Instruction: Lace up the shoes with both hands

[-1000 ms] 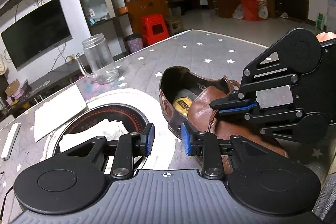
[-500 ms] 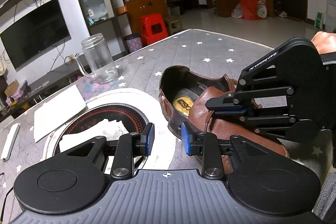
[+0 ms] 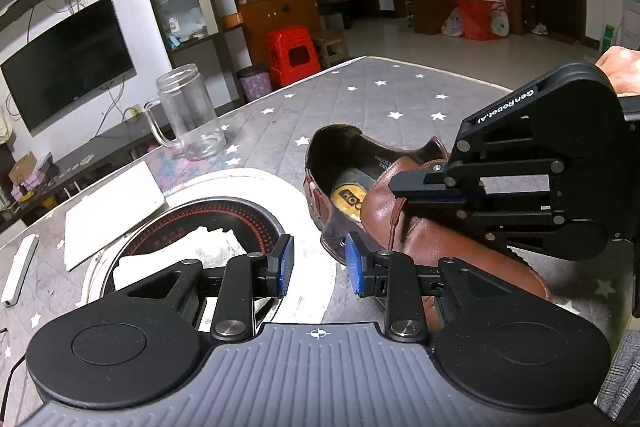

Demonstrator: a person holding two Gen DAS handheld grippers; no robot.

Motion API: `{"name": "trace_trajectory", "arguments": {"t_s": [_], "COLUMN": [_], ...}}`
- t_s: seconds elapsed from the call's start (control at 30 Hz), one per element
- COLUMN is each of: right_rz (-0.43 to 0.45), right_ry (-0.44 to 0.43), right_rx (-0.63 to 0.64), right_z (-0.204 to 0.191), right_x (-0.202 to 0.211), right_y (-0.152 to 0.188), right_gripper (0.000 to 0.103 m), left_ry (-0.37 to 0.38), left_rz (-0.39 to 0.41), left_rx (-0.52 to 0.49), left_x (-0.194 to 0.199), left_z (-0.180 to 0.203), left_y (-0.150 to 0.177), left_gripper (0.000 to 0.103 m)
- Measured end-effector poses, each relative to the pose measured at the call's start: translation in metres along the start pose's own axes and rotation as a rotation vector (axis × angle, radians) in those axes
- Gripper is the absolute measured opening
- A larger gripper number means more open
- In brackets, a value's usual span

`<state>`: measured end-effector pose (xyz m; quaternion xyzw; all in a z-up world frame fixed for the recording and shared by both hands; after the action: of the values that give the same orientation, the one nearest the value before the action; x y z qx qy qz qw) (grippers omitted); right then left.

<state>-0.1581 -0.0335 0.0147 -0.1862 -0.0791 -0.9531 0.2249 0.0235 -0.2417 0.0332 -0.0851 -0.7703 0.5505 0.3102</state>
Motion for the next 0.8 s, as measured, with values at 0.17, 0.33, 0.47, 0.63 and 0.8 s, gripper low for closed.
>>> {"name": "trace_trajectory", "arguments": {"t_s": [0.17, 0.33, 0.47, 0.63, 0.8], "right_rz": [-0.015, -0.022, -0.019, -0.008, 0.015], "right_ry": [0.013, 0.011, 0.012, 0.005, -0.019], "right_rx": [0.053, 0.086, 0.146, 0.204, 0.154], "right_z": [-0.002, -0.007, -0.015, -0.022, -0.023], "right_x": [0.0, 0.001, 0.0, -0.001, -0.001], "right_y": [0.0, -0.002, -0.006, -0.012, -0.02], "right_gripper": [0.002, 0.002, 0.002, 0.002, 0.002], "left_ry": [-0.003, -0.004, -0.005, -0.005, 0.006], "left_rz": [-0.001, 0.001, 0.003, 0.005, 0.029], "left_rx": [-0.003, -0.002, -0.001, 0.0, -0.009], "left_x": [0.001, 0.004, 0.005, 0.007, 0.011], "left_z": [-0.004, -0.005, -0.009, -0.014, -0.009], "left_y": [0.004, 0.004, 0.007, 0.011, 0.004], "left_gripper": [0.03, 0.03, 0.03, 0.03, 0.03]}}
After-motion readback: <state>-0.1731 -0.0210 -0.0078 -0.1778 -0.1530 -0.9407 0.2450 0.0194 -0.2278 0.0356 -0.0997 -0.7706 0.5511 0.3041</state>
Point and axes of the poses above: each gripper's, at about its wrist camera, not at the fingertips, and x roughly against the way its jaws point, z to its right, y to its underside, the point moved 10 cm from there along -x, roughly the way its jaws point, and after that the axes turned 13 degrees about z, right-handed, at the moved point
